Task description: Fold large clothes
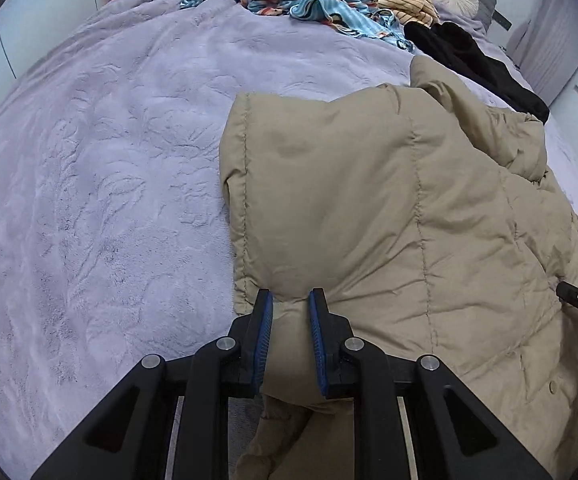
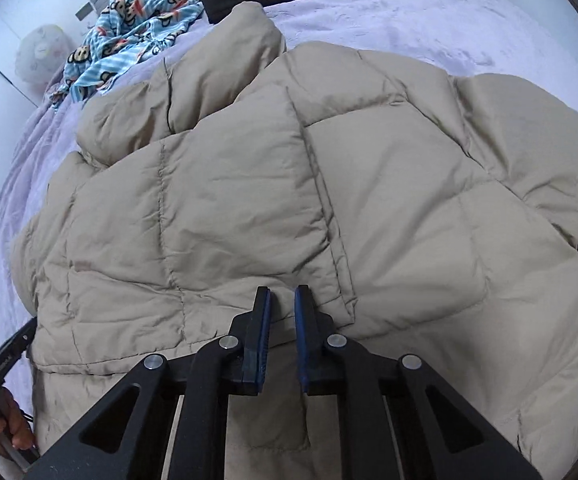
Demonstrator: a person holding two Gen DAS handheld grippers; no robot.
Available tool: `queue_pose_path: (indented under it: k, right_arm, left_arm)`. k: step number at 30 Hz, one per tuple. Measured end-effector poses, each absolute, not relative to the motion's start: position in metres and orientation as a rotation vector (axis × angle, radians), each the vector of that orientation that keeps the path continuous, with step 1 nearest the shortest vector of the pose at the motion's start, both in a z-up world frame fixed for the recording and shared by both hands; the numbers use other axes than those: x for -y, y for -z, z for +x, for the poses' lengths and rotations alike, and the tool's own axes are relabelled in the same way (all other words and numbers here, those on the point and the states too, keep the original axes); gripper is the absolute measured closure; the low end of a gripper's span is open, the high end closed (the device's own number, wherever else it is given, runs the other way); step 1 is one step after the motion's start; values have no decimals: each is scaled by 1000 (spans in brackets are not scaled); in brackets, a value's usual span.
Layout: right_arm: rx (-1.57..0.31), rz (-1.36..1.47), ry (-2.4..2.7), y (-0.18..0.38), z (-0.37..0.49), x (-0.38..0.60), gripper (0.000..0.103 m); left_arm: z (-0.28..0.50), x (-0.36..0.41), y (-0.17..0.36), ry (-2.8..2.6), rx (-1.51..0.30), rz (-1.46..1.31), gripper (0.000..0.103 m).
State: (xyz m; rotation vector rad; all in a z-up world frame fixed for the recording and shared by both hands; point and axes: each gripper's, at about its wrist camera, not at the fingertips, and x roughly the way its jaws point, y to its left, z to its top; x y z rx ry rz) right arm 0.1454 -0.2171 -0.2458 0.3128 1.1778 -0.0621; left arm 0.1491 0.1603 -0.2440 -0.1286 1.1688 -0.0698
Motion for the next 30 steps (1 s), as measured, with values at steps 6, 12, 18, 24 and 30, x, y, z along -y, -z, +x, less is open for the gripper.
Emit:
queue_pose_path:
  k: [6, 12, 18, 24, 30]
  right_arm:
    - [-1182, 442, 91, 229, 110, 250, 87]
    - [-1196, 584, 104, 225, 64, 281, 78]
    - [-1219, 619, 69, 225, 34, 299, 63]
    - [-1221, 640, 36, 221, 18, 332, 53]
    - [-1210, 676, 36, 221, 9, 366, 51]
  left_arm:
    - [141, -148, 212, 71, -1182, -78, 82]
    - [118, -103, 183, 124, -1198, -58, 82]
    - [95, -43, 173, 150, -1228, -31, 82]
    - [71, 7, 170, 153, -1242, -37, 0]
    - [60, 49, 167, 159, -1233, 17, 1]
